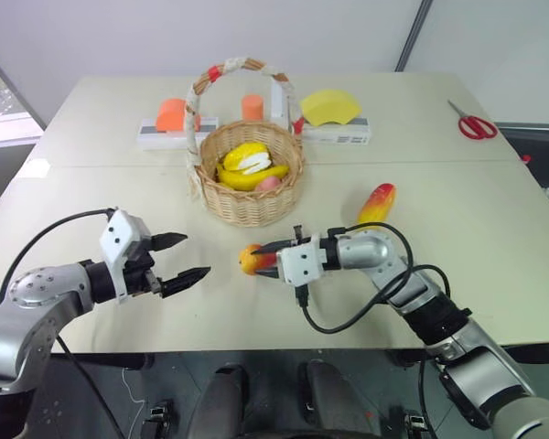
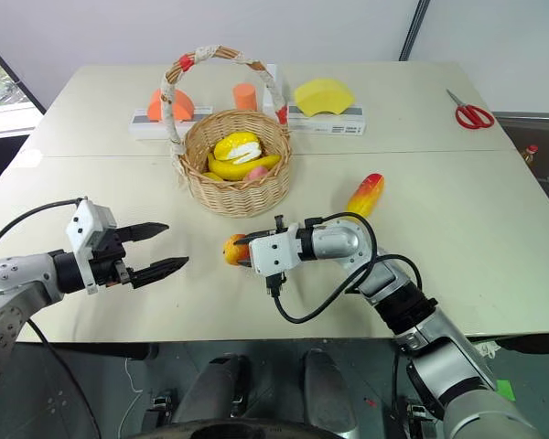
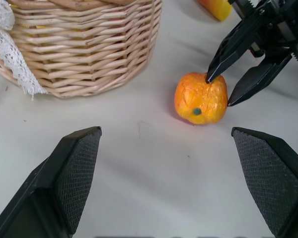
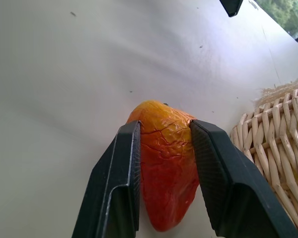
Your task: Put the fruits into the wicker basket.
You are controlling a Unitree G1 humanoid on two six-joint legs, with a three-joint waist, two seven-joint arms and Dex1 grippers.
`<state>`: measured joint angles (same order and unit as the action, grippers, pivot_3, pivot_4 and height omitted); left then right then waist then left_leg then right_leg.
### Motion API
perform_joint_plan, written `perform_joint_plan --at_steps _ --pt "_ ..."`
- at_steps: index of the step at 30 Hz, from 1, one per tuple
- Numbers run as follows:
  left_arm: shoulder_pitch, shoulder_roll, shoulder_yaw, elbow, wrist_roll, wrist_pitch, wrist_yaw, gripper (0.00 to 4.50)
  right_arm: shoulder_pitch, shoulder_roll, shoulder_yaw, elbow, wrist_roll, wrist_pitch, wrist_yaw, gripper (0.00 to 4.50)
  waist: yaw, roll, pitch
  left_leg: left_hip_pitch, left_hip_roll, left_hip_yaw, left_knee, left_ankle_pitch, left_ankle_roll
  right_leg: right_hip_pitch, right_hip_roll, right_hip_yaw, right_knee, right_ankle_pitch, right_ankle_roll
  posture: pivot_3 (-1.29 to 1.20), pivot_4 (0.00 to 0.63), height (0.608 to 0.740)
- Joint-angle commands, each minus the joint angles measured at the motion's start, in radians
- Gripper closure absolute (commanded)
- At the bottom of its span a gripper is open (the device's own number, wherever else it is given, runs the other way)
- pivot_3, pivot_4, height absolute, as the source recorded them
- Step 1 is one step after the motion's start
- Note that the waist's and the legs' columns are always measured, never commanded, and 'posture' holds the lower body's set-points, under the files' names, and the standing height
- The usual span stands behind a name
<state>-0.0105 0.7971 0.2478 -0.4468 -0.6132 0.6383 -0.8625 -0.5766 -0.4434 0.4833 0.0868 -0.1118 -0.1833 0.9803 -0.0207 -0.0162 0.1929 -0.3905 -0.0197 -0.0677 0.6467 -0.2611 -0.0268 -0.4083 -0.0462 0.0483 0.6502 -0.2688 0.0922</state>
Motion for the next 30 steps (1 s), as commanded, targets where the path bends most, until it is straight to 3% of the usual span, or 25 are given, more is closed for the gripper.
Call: perform_joint_plan --at_steps 1,4,14,17,19,21,30 --pt "-0.011 -0.006 0.010 -0.011 -0.004 -0.021 0.007 0.00 0.003 0.007 -0.012 0.016 -0.007 0.003 -0.010 1.56 0.001 0.000 0.000 0.000 0.000 0.000 0.000 0.000 0.000 0.000 0.000 0.000 0.000 0.000 0.000 0.00 0.150 0.740" --pt "-0.011 -0.010 0.009 -0.018 -0.005 -0.017 0.011 0.00 -0.006 0.017 -0.013 0.040 -0.029 -0.019 -0.039 0.08 0.001 0.000 0.000 0.000 0.000 0.000 0.000 0.000 0.000 0.000 0.000 0.000 0.000 0.000 0.000 0.00 0.150 0.740" --pt "-0.007 -0.020 0.007 -0.030 -0.015 -0.013 0.025 0.00 -0.045 0.104 -0.061 0.182 -0.030 -0.009 -0.143 0.08 0.000 0.000 0.000 0.000 0.000 0.000 0.000 0.000 0.000 0.000 0.000 0.000 0.000 0.000 0.000 0.00 0.150 0.740" --pt "-0.009 -0.025 0.004 -0.029 -0.012 -0.016 0.028 0.00 -0.042 0.108 -0.067 0.187 -0.025 -0.007 -0.144 0.96 0.001 0.000 0.000 0.000 0.000 0.000 0.000 0.000 0.000 0.000 0.000 0.000 0.000 0.000 0.000 0.00 0.150 0.740" --pt "-0.010 -0.026 0.004 -0.027 -0.012 -0.018 0.027 0.00 -0.040 0.106 -0.069 0.178 -0.029 -0.016 -0.146 2.04 0.000 0.000 0.000 0.000 0.000 0.000 -0.001 0.000 0.000 0.000 0.000 0.000 0.000 0.000 0.000 0.00 0.150 0.740" --pt "-0.001 -0.027 0.007 -0.027 -0.008 -0.025 0.026 0.00 -0.025 0.102 -0.071 0.150 -0.028 -0.012 -0.149 2.76 -0.001 0.000 0.000 0.000 0.000 0.000 -0.001 0.000 0.000 -0.001 0.000 0.000 0.000 0.000 0.000 0.00 0.150 0.740" --pt "0.012 -0.049 0.030 0.001 -0.012 -0.058 0.039 0.00 0.051 0.075 -0.098 -0.053 0.018 0.058 -0.122 2.76 0.001 0.000 0.000 0.000 0.000 0.000 -0.001 0.000 0.000 -0.001 0.000 0.000 0.000 0.000 0.000 0.00 0.150 0.740"
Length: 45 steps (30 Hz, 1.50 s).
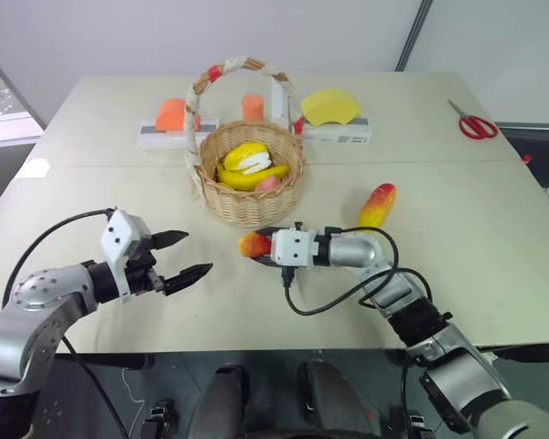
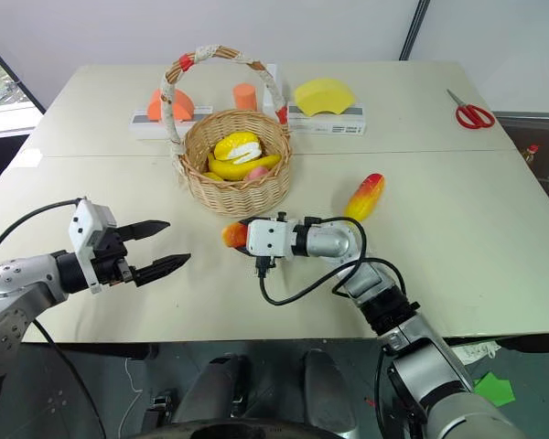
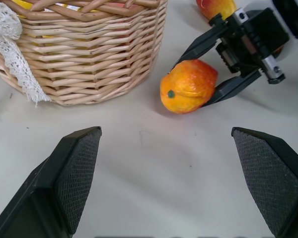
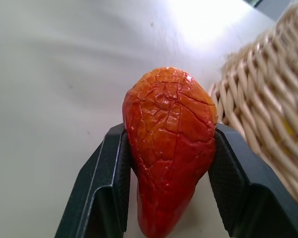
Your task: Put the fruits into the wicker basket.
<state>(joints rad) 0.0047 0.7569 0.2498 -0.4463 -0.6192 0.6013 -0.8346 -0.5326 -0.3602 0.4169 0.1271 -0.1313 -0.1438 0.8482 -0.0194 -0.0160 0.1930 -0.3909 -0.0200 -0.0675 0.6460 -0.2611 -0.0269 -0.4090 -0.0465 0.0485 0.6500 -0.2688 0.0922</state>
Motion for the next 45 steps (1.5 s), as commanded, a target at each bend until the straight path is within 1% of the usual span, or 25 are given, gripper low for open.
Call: perform_joint_plan --at_steps 1,7,9,11,14,17,21,22,23,26,27,31,34,37,39,42,45 --pt "-0.004 -0.010 0.027 0.003 -0.005 -0.024 0.011 0.00 0.013 -0.010 -0.041 -0.116 0.050 0.033 0.011 2.76 0.000 0.000 0.000 0.000 0.000 0.000 0.000 0.000 0.000 0.000 0.000 0.000 0.000 0.000 0.000 0.00 0.150 0.740" --pt "-0.037 -0.014 0.042 0.044 -0.002 -0.039 0.015 0.00 -0.006 -0.033 -0.127 -0.297 0.188 0.181 0.047 2.76 0.000 0.000 0.000 0.000 0.000 0.000 0.000 0.000 0.000 0.000 0.000 0.000 0.000 0.000 0.000 0.00 0.150 0.740" --pt "-0.043 -0.020 0.058 0.045 -0.021 -0.040 0.019 0.00 -0.069 -0.021 -0.179 -0.332 0.245 0.269 0.031 2.76 -0.001 0.000 0.000 0.000 0.000 0.000 0.000 0.000 0.000 0.000 0.000 0.000 0.000 0.000 0.000 0.00 0.150 0.740" --pt "-0.042 -0.024 0.062 0.040 -0.029 -0.041 0.019 0.00 -0.116 -0.013 -0.199 -0.328 0.250 0.315 0.008 2.76 -0.002 0.000 0.000 0.000 0.000 0.000 0.000 0.000 0.000 0.000 0.000 0.000 0.000 0.000 0.000 0.00 0.150 0.740" --pt "-0.044 -0.036 0.056 0.030 -0.032 -0.043 0.022 0.00 -0.189 0.020 -0.216 -0.275 0.236 0.377 -0.056 2.76 -0.001 0.000 0.000 0.000 0.001 -0.001 0.000 0.000 0.000 0.000 0.000 0.000 0.000 0.000 0.000 0.00 0.150 0.740" --pt "-0.055 -0.064 0.046 0.011 -0.043 -0.044 0.034 0.00 -0.266 0.050 -0.200 -0.158 0.160 0.381 -0.142 2.76 -0.001 0.000 0.000 0.000 0.000 0.000 -0.001 0.000 0.000 -0.001 0.000 0.000 0.000 0.000 0.000 0.00 0.150 0.740" --pt "-0.057 -0.090 0.025 -0.015 -0.049 -0.043 0.049 0.00 -0.320 0.089 -0.187 -0.033 0.138 0.388 -0.177 2.76 0.000 0.000 0.000 -0.001 0.000 0.000 -0.001 0.000 0.000 -0.002 -0.001 0.000 0.000 0.000 0.000 0.00 0.150 0.740" --pt "-0.058 -0.098 0.017 -0.021 -0.049 -0.042 0.054 0.00 -0.330 0.101 -0.187 -0.005 0.129 0.385 -0.194 1.84 -0.001 0.000 0.000 -0.001 0.000 0.000 -0.001 0.000 0.000 -0.002 -0.001 0.000 0.000 0.000 0.000 0.00 0.150 0.740" --pt "-0.058 -0.105 0.010 -0.028 -0.049 -0.040 0.058 0.00 -0.333 0.109 -0.189 0.009 0.119 0.379 -0.211 1.55 -0.001 0.000 0.000 -0.001 0.000 0.000 -0.001 0.000 0.000 -0.002 -0.001 0.000 0.000 0.000 0.000 0.00 0.150 0.740" --pt "-0.060 -0.121 -0.011 -0.043 -0.051 -0.036 0.070 0.00 -0.324 0.111 -0.203 -0.005 0.111 0.368 -0.230 0.12 -0.001 0.000 0.000 -0.002 0.000 0.000 -0.001 0.000 0.000 -0.002 -0.001 0.000 0.000 0.000 0.000 0.00 0.150 0.740" --pt "-0.062 -0.125 -0.016 -0.047 -0.052 -0.036 0.072 0.00 -0.315 0.101 -0.214 -0.029 0.118 0.370 -0.227 0.04 -0.001 0.000 0.000 -0.002 0.000 0.000 -0.001 0.000 0.000 -0.003 -0.001 0.000 0.000 0.000 0.000 0.00 0.150 0.740" --pt "-0.079 -0.138 -0.047 -0.055 -0.057 -0.036 0.076 0.00 -0.239 0.024 -0.306 -0.176 0.214 0.437 -0.171 0.04 0.004 0.000 0.000 -0.002 0.000 0.000 -0.001 0.000 0.000 -0.002 -0.001 0.000 0.000 0.000 0.000 0.00 0.150 0.740" --pt "-0.109 -0.162 -0.088 -0.064 -0.058 -0.040 0.078 0.00 -0.138 -0.054 -0.442 -0.279 0.314 0.603 -0.177 0.04 0.011 0.000 0.000 -0.002 -0.001 -0.001 -0.001 0.000 0.001 0.000 -0.001 -0.001 -0.002 0.000 0.000 0.00 0.150 0.740" --pt "-0.144 -0.192 -0.130 -0.058 -0.056 -0.037 0.079 0.00 -0.038 -0.104 -0.567 -0.328 0.358 0.786 -0.252 0.04 0.008 0.000 0.000 -0.002 -0.002 -0.001 -0.001 0.000 0.001 0.001 -0.002 -0.001 -0.003 0.000 0.000 0.00 0.150 0.740" --pt "-0.161 -0.201 -0.150 -0.045 -0.056 -0.034 0.070 0.00 0.010 -0.100 -0.635 -0.359 0.384 0.901 -0.315 0.04 0.003 0.000 0.000 -0.002 -0.002 -0.001 -0.001 0.000 0.001 0.000 -0.002 0.000 -0.002 0.000 0.000 0.00 0.150 0.740" --pt "-0.188 -0.206 -0.188 -0.024 -0.051 -0.034 0.044 0.00 0.056 -0.045 -0.746 -0.400 0.431 1.058 -0.430 0.04 -0.006 0.002 0.000 -0.001 0.001 0.001 -0.001 0.000 0.001 -0.001 0.001 0.001 -0.001 0.000 0.000 0.00 0.150 0.740" --pt "-0.217 -0.204 -0.217 0.000 -0.039 -0.039 0.021 0.00 0.060 0.023 -0.818 -0.436 0.478 1.197 -0.519 0.04 -0.016 0.003 0.000 0.000 0.001 0.001 -0.001 0.000 0.001 -0.001 0.002 0.001 0.001 0.000 0.000 0.00 0.150 0.740"
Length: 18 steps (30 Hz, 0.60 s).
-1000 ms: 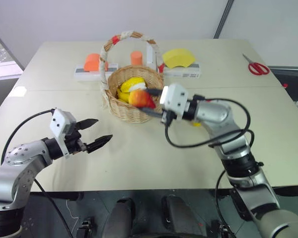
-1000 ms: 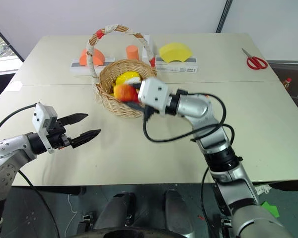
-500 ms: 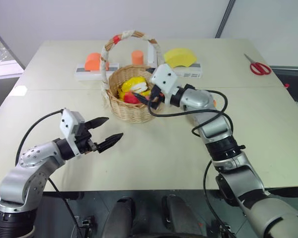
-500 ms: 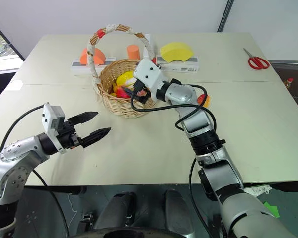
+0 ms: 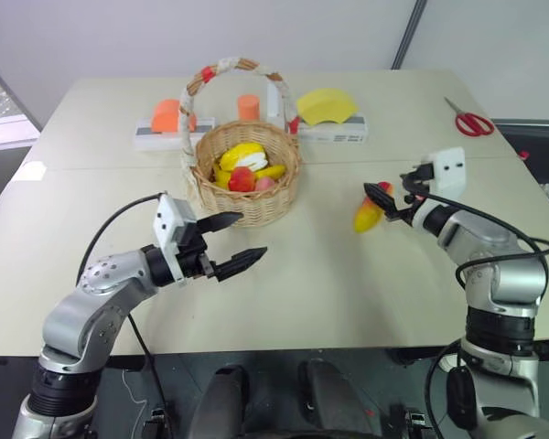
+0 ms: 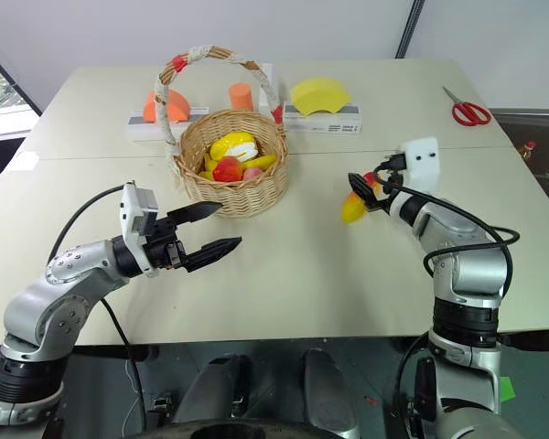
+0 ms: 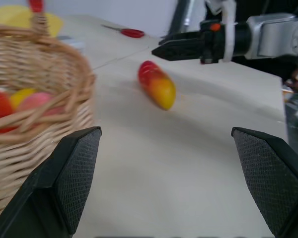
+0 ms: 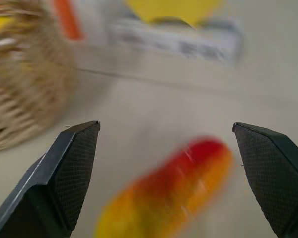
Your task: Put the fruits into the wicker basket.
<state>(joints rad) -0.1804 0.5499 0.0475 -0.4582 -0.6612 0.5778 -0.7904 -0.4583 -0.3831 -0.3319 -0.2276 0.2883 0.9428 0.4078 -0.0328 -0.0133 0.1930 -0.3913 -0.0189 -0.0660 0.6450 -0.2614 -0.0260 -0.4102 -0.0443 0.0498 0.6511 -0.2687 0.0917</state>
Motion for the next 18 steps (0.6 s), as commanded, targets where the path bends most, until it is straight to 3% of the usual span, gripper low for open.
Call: perform_joint_plan --at_steps 1,5,12,15,18 --pt "-0.041 0.001 -0.021 0.019 0.005 -0.018 -0.030 0.00 -0.017 0.068 -0.086 -0.086 0.068 0.142 -0.105 0.04 -0.005 0.000 0.000 0.000 0.000 0.000 0.000 0.000 0.000 0.000 0.000 0.000 0.000 0.000 0.000 0.00 0.150 0.740" --pt "-0.071 -0.008 -0.043 0.041 0.010 -0.023 -0.043 0.00 -0.037 0.145 -0.111 -0.053 0.082 0.197 -0.198 0.04 -0.008 0.000 0.000 0.000 -0.001 0.000 0.001 0.000 0.000 0.000 0.000 0.000 0.000 0.000 0.000 0.00 0.150 0.740" --pt "-0.061 -0.007 -0.052 0.030 0.029 -0.033 -0.041 0.00 -0.096 0.187 -0.091 0.119 0.049 0.125 -0.301 0.04 -0.009 0.000 0.000 0.000 -0.002 0.001 0.001 0.000 0.000 0.000 0.000 0.000 0.000 0.000 0.000 0.00 0.150 0.740" --pt "-0.035 0.003 -0.039 0.017 0.036 -0.042 -0.030 0.00 -0.116 0.200 -0.104 0.129 0.085 0.115 -0.301 0.88 -0.009 0.000 0.000 0.000 -0.001 0.000 0.001 0.000 0.000 0.000 0.000 0.000 0.000 0.000 0.000 0.00 0.150 0.740" --pt "-0.010 0.008 -0.033 0.006 0.047 -0.050 -0.023 0.00 -0.124 0.187 -0.094 0.129 0.100 0.116 -0.296 2.37 -0.009 0.000 0.000 0.000 -0.002 0.000 0.001 0.000 0.000 0.000 0.000 0.000 0.000 0.000 0.000 0.00 0.150 0.740"
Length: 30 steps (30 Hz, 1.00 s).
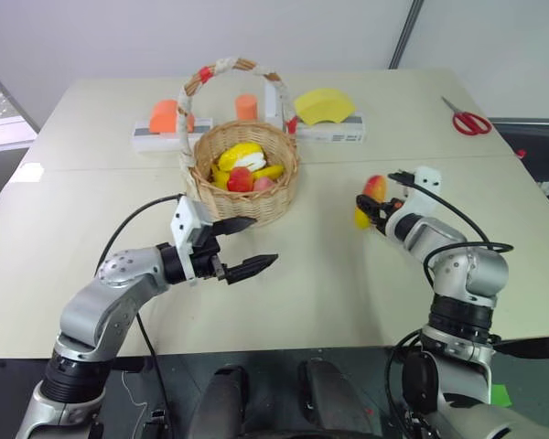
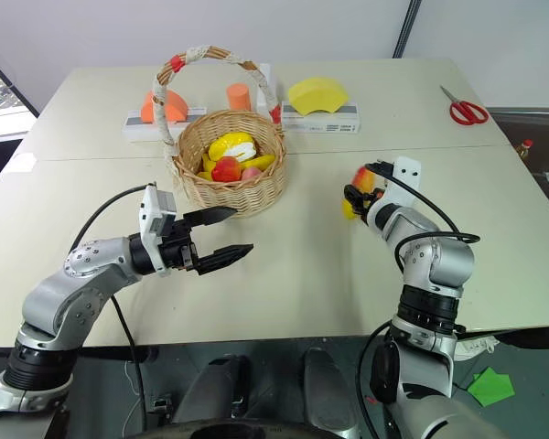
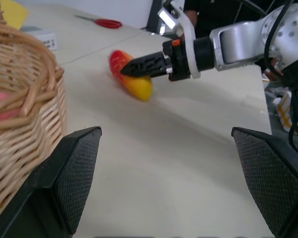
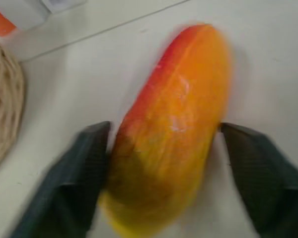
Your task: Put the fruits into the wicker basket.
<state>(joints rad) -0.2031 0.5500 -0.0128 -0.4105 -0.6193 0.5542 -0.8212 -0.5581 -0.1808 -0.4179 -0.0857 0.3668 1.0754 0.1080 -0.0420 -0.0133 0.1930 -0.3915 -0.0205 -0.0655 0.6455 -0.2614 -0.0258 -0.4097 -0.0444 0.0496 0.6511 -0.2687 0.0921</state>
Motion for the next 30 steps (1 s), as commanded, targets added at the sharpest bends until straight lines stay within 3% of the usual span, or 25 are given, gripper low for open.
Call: perform_joint_plan --at_steps 1,4,9,12,16,23,29,30 --pt "0.017 0.008 0.029 -0.044 0.006 -0.029 0.011 0.00 -0.029 -0.022 -0.002 -0.012 0.022 -0.017 0.005 2.76 0.000 0.000 0.000 0.000 0.000 0.000 0.000 0.000 0.000 0.000 0.000 0.000 0.000 0.000 0.000 0.00 0.150 0.740" --pt "0.034 0.010 0.045 -0.042 0.013 -0.040 0.025 0.00 -0.036 -0.064 0.056 -0.036 0.012 -0.049 0.044 3.00 0.000 0.000 0.000 0.000 0.000 0.000 0.000 0.000 0.000 0.000 0.000 0.000 0.000 0.000 0.000 0.00 0.150 0.740" --pt "0.066 0.038 0.124 -0.012 0.021 -0.068 0.038 0.00 -0.016 -0.277 0.366 -0.205 -0.057 -0.323 0.359 3.00 -0.004 0.001 0.001 0.000 0.001 0.001 -0.001 0.000 0.000 -0.001 0.000 0.000 0.000 0.000 0.000 0.00 0.150 0.740" --pt "0.093 0.066 0.170 0.007 0.022 -0.080 0.027 0.00 -0.053 -0.316 0.463 -0.260 -0.025 -0.431 0.519 3.00 -0.008 0.001 0.001 0.000 0.003 0.001 -0.001 0.000 0.000 -0.001 0.002 0.000 -0.001 0.000 0.000 0.00 0.150 0.740" --pt "0.101 0.079 0.185 0.018 0.027 -0.092 0.025 0.00 -0.127 -0.289 0.561 -0.184 -0.074 -0.495 0.562 3.00 0.001 0.000 0.001 0.000 0.003 -0.001 0.000 0.000 0.000 0.000 0.001 -0.001 -0.001 0.000 0.000 0.00 0.150 0.740" --pt "0.103 0.057 0.173 -0.012 0.025 -0.096 0.057 0.00 -0.361 -0.077 0.656 0.220 -0.238 -0.606 0.420 3.00 0.000 0.000 0.001 0.000 0.001 -0.001 -0.001 0.000 0.000 -0.002 -0.001 0.000 -0.001 0.000 0.000 0.00 0.150 0.740" --pt "0.115 0.045 0.169 -0.032 0.024 -0.096 0.079 0.00 -0.408 -0.023 0.626 0.315 -0.265 -0.680 0.397 0.02 0.003 0.000 0.001 -0.007 -0.001 -0.001 -0.002 0.000 -0.001 -0.009 -0.003 -0.001 -0.001 0.000 0.000 0.00 0.150 0.740" --pt "0.117 0.044 0.171 -0.034 0.024 -0.095 0.082 0.00 -0.397 -0.028 0.617 0.282 -0.252 -0.683 0.411 0.02 0.003 0.000 0.001 -0.011 -0.001 -0.001 -0.001 0.000 -0.001 -0.012 -0.003 -0.001 -0.001 0.000 0.000 0.00 0.150 0.740"
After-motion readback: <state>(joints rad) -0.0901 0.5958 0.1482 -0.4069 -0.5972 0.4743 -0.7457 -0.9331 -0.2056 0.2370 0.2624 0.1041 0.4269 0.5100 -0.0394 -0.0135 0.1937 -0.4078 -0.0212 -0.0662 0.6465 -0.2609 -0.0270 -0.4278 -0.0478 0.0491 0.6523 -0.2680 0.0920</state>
